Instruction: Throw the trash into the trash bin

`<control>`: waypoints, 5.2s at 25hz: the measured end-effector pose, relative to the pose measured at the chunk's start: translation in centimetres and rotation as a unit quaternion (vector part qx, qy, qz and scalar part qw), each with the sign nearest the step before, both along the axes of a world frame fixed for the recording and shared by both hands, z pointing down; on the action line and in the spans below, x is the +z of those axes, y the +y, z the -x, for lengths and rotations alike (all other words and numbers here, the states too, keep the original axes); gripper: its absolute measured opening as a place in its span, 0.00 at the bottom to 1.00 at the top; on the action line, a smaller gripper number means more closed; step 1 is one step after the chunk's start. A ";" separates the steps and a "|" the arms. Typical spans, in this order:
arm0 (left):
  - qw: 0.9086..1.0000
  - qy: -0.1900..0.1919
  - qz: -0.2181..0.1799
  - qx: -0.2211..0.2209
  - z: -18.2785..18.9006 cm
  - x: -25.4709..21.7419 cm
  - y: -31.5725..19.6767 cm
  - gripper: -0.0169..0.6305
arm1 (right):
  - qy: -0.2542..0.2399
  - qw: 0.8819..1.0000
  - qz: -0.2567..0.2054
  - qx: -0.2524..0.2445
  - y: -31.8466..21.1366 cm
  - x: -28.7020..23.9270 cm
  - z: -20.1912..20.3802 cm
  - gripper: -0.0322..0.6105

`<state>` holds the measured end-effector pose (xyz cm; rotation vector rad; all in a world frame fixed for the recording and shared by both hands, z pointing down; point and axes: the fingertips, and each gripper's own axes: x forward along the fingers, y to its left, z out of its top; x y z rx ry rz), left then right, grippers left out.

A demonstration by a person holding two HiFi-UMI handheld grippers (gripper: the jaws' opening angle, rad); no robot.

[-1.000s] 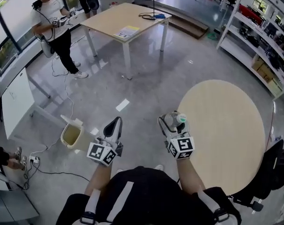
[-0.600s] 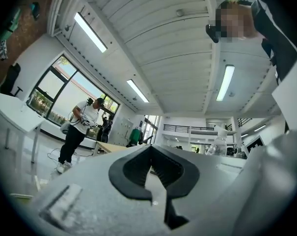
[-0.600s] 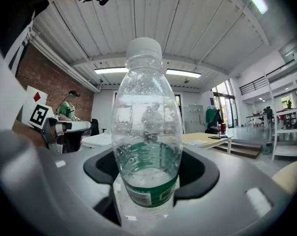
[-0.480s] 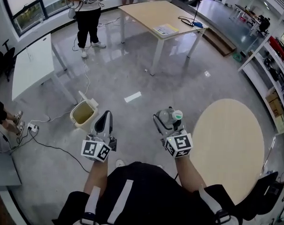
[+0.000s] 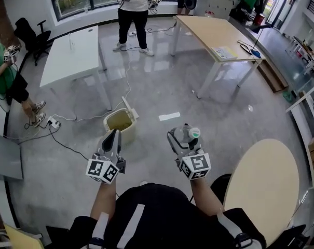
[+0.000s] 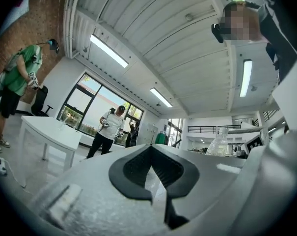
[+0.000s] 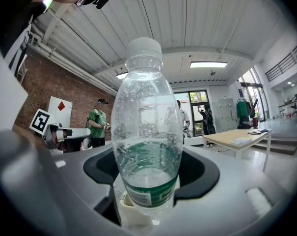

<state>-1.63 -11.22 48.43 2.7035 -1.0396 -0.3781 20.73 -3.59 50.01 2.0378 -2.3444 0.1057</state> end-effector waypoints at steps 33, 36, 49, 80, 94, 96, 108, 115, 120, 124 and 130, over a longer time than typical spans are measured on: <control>0.963 -0.019 -0.007 -0.270 11.6 -0.9 -10.4 0.03 | -0.019 0.957 0.007 -0.290 -25.1 1.7 14.2 0.56; 0.959 -0.024 -0.004 -0.284 11.4 -0.3 -11.2 0.03 | -0.025 0.951 0.012 -0.308 -26.5 2.2 14.5 0.56; 0.945 -0.032 0.032 -0.325 13.8 1.5 -13.5 0.03 | -0.033 0.934 0.051 -0.352 -30.7 4.8 18.0 0.56; 0.978 -0.051 0.103 -0.172 26.2 8.3 -31.3 0.03 | 0.001 0.954 0.152 -0.259 -42.1 12.6 31.4 0.56; 0.970 -0.065 0.193 -0.135 21.4 16.4 -27.9 0.03 | 0.031 0.928 0.258 -0.267 -37.8 23.4 30.6 0.56; 0.968 -0.068 0.201 -0.135 20.7 17.3 -27.1 0.03 | 0.035 0.922 0.268 -0.276 -36.8 25.2 30.4 0.56; 0.962 -0.084 0.237 -0.107 18.4 21.1 -25.3 0.03 | 0.099 0.907 0.296 -0.282 -36.0 35.5 28.9 0.56; 0.961 -0.094 0.242 -0.096 17.7 22.1 -24.8 0.03 | 0.094 0.914 0.311 -0.245 -37.9 39.5 27.4 0.56; 0.957 -0.103 0.255 -0.089 17.6 22.6 -23.6 0.03 | 0.098 0.918 0.302 -0.239 -38.7 40.7 26.7 0.56; 0.956 -0.108 0.258 -0.085 17.2 22.8 -23.4 0.03 | 0.097 0.916 0.314 -0.229 -39.4 42.3 26.0 0.66; 0.958 -0.102 0.254 -0.082 16.6 22.1 -23.1 0.03 | 0.077 0.922 0.317 -0.211 -38.5 40.9 25.2 0.62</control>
